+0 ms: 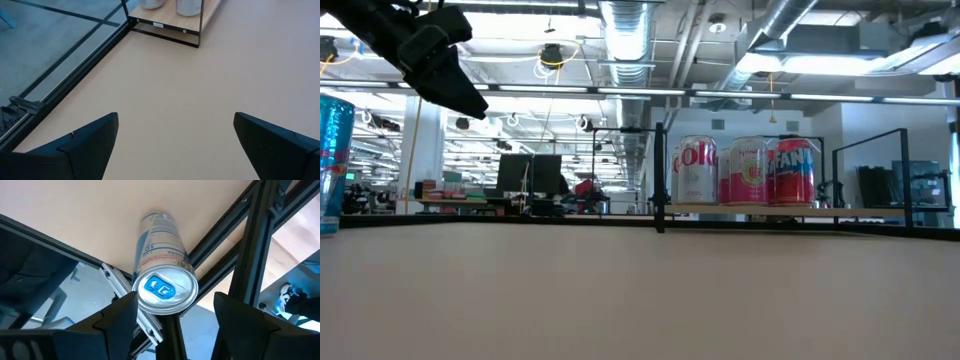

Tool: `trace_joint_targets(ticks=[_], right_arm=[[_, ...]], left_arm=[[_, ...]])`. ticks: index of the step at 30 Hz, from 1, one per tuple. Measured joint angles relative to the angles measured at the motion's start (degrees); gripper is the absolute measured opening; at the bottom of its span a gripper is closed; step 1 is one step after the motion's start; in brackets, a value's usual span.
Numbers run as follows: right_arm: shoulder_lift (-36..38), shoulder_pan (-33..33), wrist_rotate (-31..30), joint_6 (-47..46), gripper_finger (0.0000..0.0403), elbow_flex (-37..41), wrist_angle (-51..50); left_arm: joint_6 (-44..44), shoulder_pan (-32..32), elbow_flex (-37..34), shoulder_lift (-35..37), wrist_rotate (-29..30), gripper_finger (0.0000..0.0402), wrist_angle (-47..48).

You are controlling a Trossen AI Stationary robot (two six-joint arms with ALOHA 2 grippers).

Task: Place canned beverage on shelf
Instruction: Put the bottom blue soda can on the shelf

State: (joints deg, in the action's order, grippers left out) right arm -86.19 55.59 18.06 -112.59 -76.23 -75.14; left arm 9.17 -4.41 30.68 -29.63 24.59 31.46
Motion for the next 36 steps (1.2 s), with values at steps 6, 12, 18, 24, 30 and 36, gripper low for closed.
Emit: trace_joint_targets(ticks=[6, 12, 18, 24, 30, 36], right_arm=[[0.0, -0.6, 0.2, 0.1, 0.0287, 0.0, -0.4], [0.0, -0.4, 0.9, 0.0, 0.0287, 0.0, 1.0], [-0.3, 0.3, 1.0, -0.5, 0.0287, 0.0, 4.5], [-0.3, 1.3, 0.1, -1.4, 0.0287, 0.0, 4.5], [-0.3, 1.4, -0.4, -1.6, 0.0287, 0.0, 3.8], [-0.3, 1.4, -1.3, -1.6, 0.0287, 2.6, 6.5]], left_arm=[[-0.2, 0.0, 0.0, 0.0, 0.0, 0.0382, -0.1], [-0.2, 0.0, 0.0, 0.0, 0.0, 0.0382, -0.1], [-0.3, 0.0, 0.0, 0.0, 0.0, 0.0382, -0.1], [-0.3, 0.0, 0.0, 0.0, 0.0, 0.0382, -0.1], [-0.3, 0.0, 0.0, 0.0, 0.0, 0.0382, -0.1], [-0.2, 0.0, 0.0, 0.0, 0.0, 0.0382, -0.1]])
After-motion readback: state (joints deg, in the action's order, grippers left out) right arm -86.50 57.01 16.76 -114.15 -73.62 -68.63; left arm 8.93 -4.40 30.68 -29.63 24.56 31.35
